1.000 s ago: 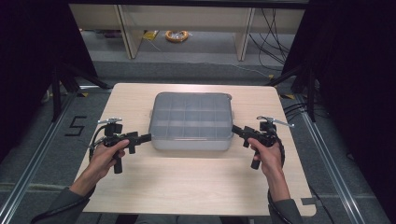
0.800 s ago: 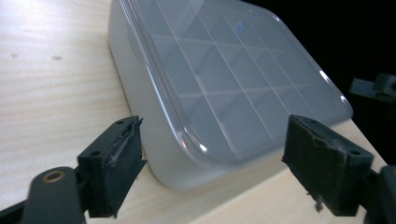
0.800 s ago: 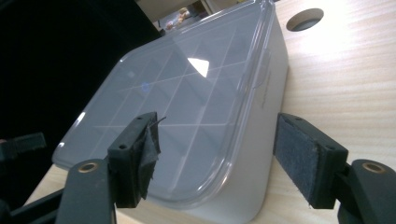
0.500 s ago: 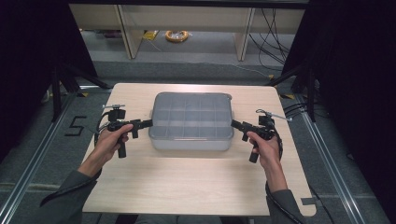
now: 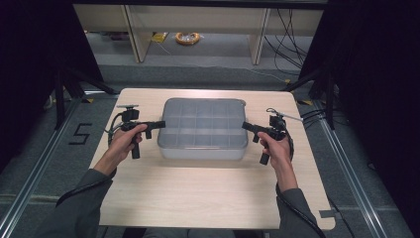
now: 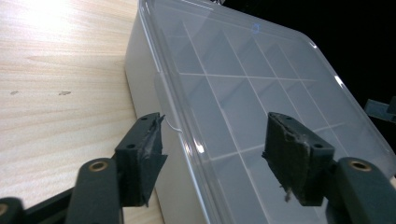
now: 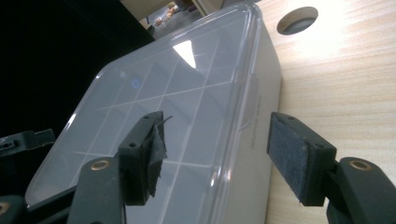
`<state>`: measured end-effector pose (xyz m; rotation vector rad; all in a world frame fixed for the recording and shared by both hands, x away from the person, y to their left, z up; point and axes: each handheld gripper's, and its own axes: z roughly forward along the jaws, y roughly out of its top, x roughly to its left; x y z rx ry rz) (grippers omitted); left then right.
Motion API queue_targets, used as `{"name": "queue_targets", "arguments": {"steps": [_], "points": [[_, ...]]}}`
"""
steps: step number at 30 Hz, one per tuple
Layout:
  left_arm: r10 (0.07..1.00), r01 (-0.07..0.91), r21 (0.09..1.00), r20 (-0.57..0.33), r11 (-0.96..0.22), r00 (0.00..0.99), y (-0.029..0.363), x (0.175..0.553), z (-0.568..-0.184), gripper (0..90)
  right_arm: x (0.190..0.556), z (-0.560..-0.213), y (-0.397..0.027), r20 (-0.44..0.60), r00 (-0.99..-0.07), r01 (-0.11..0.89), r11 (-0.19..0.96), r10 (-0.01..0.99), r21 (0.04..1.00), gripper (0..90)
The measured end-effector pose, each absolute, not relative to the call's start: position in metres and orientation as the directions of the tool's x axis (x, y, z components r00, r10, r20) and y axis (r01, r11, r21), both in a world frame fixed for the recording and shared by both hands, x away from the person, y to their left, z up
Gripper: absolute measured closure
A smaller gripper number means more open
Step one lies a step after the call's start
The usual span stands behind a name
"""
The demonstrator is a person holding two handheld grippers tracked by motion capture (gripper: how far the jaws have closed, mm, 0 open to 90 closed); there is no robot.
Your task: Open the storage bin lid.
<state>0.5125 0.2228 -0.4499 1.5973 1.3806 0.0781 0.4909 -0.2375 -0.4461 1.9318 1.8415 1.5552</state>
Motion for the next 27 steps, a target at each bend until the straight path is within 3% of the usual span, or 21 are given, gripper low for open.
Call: {"name": "queue_targets", "arguments": {"steps": [3, 4, 5, 7, 11, 12, 13, 14, 16, 17, 27], "points": [[0.778, 0.721, 0.676, -0.533, 0.156, 0.331, 0.221, 0.518, -0.451, 38.9, 0.497, -0.451, -0.242, 0.551, -0.262, 0.69, -0.244, 0.793, 0.681, 38.6], [0.781, 0.72, 0.675, -0.533, 0.161, 0.325, 0.221, 0.52, -0.451, 40.6, 0.49, -0.44, -0.233, 0.677, -0.103, 0.79, -0.354, 0.729, 0.501, 38.7], [0.782, 0.72, 0.674, -0.534, 0.166, 0.32, 0.221, 0.523, -0.452, 41.3, 0.5, -0.453, -0.241, 0.532, -0.248, 0.693, -0.235, 0.81, 0.681, 39.5], [0.786, 0.725, 0.669, -0.532, 0.164, 0.313, 0.221, 0.526, -0.453, 41.9, 0.498, -0.451, -0.236, 0.597, -0.197, 0.738, -0.283, 0.778, 0.613, 39.9], [0.788, 0.731, 0.662, -0.534, 0.165, 0.306, 0.22, 0.53, -0.456, 43.9, 0.506, -0.457, -0.24, 0.549, -0.24, 0.699, -0.25, 0.801, 0.67, 41.6], [0.782, 0.735, 0.657, -0.544, 0.171, 0.304, 0.219, 0.532, -0.457, 44.0, 0.506, -0.455, -0.238, 0.59, -0.21, 0.729, -0.277, 0.779, 0.626, 42.5], [0.78, 0.737, 0.652, -0.55, 0.177, 0.299, 0.219, 0.533, -0.458, 44.2, 0.51, -0.458, -0.24, 0.553, -0.249, 0.705, -0.243, 0.795, 0.667, 42.7], [0.782, 0.738, 0.651, -0.548, 0.176, 0.297, 0.219, 0.533, -0.459, 44.7, 0.508, -0.455, -0.235, 0.601, -0.193, 0.726, -0.299, 0.776, 0.619, 43.3], [0.785, 0.74, 0.65, -0.545, 0.173, 0.295, 0.218, 0.534, -0.459, 45.2, 0.509, -0.454, -0.234, 0.598, -0.178, 0.732, -0.301, 0.782, 0.611, 43.9], [0.787, 0.742, 0.648, -0.545, 0.174, 0.291, 0.218, 0.535, -0.46, 45.3, 0.512, -0.456, -0.235, 0.572, -0.204, 0.713, -0.28, 0.794, 0.643, 44.4], [0.775, 0.76, 0.623, -0.567, 0.184, 0.278, 0.212, 0.539, -0.465, 50.0, 0.52, -0.46, -0.226, 0.61, -0.182, 0.736, -0.304, 0.771, 0.604, 50.8]]}}
